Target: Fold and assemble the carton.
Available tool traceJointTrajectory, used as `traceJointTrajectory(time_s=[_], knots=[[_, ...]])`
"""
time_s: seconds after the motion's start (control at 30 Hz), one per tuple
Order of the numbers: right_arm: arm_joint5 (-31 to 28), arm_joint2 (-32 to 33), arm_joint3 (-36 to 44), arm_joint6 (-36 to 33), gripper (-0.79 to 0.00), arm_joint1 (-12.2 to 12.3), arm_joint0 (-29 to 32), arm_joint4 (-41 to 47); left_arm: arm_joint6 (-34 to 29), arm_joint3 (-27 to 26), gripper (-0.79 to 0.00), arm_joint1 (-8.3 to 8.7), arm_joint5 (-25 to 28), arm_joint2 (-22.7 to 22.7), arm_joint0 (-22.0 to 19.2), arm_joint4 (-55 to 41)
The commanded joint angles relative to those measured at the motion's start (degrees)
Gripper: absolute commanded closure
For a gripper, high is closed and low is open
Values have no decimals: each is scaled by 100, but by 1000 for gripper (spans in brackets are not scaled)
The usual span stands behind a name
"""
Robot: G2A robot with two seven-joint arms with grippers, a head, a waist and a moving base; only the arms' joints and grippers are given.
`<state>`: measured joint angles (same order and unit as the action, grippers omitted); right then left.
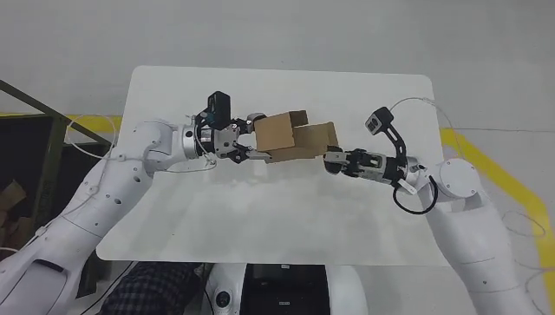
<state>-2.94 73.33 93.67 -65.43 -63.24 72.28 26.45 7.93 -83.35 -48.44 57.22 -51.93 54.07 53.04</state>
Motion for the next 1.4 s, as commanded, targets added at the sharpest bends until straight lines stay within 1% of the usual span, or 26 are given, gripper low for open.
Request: traceJointTrajectory(time_s=[0.0,0.2,0.47,0.77,1.1,1.23,1.37], knots=[[32,-141,55,-13,0,-9,14,-61,-32,-28,-317,-14,0,-2,13,1],[27,-431,-8,107,0,-45,-163,-173,-116,-86,-317,-69,43,11,31,-19],[-13,-409,-144,276,0,-39,-352,-241,-170,-111,-314,-114,78,-4,82,-10],[49,-544,-266,305,0,-44,-551,-367,-209,-169,-311,-128,78,17,113,-9],[-7,-816,-399,270,0,-91,-752,-253,-249,-236,-311,-122,78,170,50,-49],[-41,-769,-429,292,0,-81,-774,-236,-219,-204,-311,-118,78,202,20,-58],[-114,-483,-466,426,0,-36,-745,-198,-190,-193,-311,-107,78,240,8,-52]])
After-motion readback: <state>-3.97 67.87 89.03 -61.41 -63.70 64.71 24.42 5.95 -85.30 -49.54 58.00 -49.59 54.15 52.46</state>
